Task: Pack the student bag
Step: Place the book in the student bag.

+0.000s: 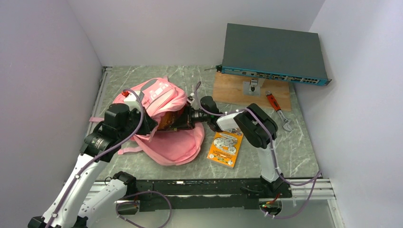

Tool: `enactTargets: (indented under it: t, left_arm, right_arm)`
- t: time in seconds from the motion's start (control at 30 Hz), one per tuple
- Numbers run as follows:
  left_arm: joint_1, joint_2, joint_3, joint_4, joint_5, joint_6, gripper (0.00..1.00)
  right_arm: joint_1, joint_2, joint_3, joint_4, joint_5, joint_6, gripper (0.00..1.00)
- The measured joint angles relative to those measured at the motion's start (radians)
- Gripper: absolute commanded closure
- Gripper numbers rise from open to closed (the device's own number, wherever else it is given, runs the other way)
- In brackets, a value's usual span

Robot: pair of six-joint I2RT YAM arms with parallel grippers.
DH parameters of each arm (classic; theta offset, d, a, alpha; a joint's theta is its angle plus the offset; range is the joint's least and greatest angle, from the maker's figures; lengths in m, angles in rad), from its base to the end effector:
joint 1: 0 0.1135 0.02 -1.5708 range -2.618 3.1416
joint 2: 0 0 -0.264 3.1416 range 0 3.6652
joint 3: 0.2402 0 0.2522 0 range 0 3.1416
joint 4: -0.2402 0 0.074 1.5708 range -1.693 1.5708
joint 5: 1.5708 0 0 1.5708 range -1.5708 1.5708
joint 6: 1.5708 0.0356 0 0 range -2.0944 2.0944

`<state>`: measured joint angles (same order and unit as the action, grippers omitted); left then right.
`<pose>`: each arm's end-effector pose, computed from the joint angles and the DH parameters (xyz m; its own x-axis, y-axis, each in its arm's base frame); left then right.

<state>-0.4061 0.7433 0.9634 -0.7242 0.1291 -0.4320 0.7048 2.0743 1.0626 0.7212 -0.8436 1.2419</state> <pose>0.1335 -0.0624 0.3514 -0.6103 -0.1895 -0.7691 0.2640 0.8668 -0.4231 0.3040 0.2935 0.1409 -0.9941 -0.0195 -0.1070 -0.1087 0.1894 0.9759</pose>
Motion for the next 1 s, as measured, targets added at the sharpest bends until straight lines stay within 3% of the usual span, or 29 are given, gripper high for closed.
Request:
enactTargets:
  t: [0.1,0.33,0.47,0.8,0.97,1.0]
  left_arm:
    - [0.001,0.001,0.0,0.001,0.006,-0.003,1.0]
    - [0.001,0.0,0.0,0.002,0.014,-0.019,1.0]
    - [0.0,0.0,0.0,0.001,0.029,-0.029,1.0]
    - [-0.001,0.0,0.0,0.009,0.04,-0.03,1.0]
    - [-0.001,0.001,0.0,0.009,0.042,-0.029,1.0]
    - [-0.001,0.001,0.0,0.01,0.042,-0.029,1.0]
  right_arm:
    - [-0.007,0.057,0.042,0.043,0.011,0.024,0.84]
    - [-0.031,0.081,0.042,0.08,0.095,0.058,0.41]
    - [-0.042,0.02,-0.028,0.084,0.189,0.058,0.3]
    - [-0.002,-0.165,-0.276,0.135,0.452,0.111,0.25]
    - [0.126,-0.18,-0.292,0.082,0.63,0.146,0.36]
    - [0.153,-0.187,-0.284,0.055,0.67,0.152,0.43]
